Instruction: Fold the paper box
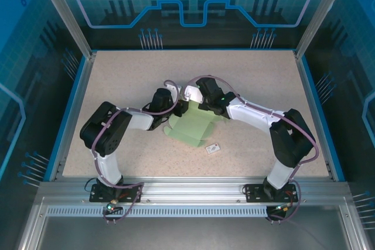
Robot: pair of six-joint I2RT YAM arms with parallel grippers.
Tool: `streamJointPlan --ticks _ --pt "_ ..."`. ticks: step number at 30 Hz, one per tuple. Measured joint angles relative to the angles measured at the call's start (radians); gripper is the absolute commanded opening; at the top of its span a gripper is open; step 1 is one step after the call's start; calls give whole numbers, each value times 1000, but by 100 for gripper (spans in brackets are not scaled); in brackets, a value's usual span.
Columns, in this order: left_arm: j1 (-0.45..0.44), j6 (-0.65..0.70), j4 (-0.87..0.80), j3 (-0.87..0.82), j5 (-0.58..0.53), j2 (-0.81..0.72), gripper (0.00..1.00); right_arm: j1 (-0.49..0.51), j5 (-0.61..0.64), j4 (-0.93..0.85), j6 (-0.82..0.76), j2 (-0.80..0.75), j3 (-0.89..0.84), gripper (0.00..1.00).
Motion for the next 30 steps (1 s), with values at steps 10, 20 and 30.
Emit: streamJointPlan --ticks 10,20,30 --pt "-1 -2 -34 54 -68 28 21 0 -10 0 9 -1 -2 0" --pt "-31 -3 -39 54 -165 28 17 0 -18 0 30 -1 -2 0" --pt "-31 8 -15 18 -103 16 33 -10 -18 -1 38 -16 -2 0"
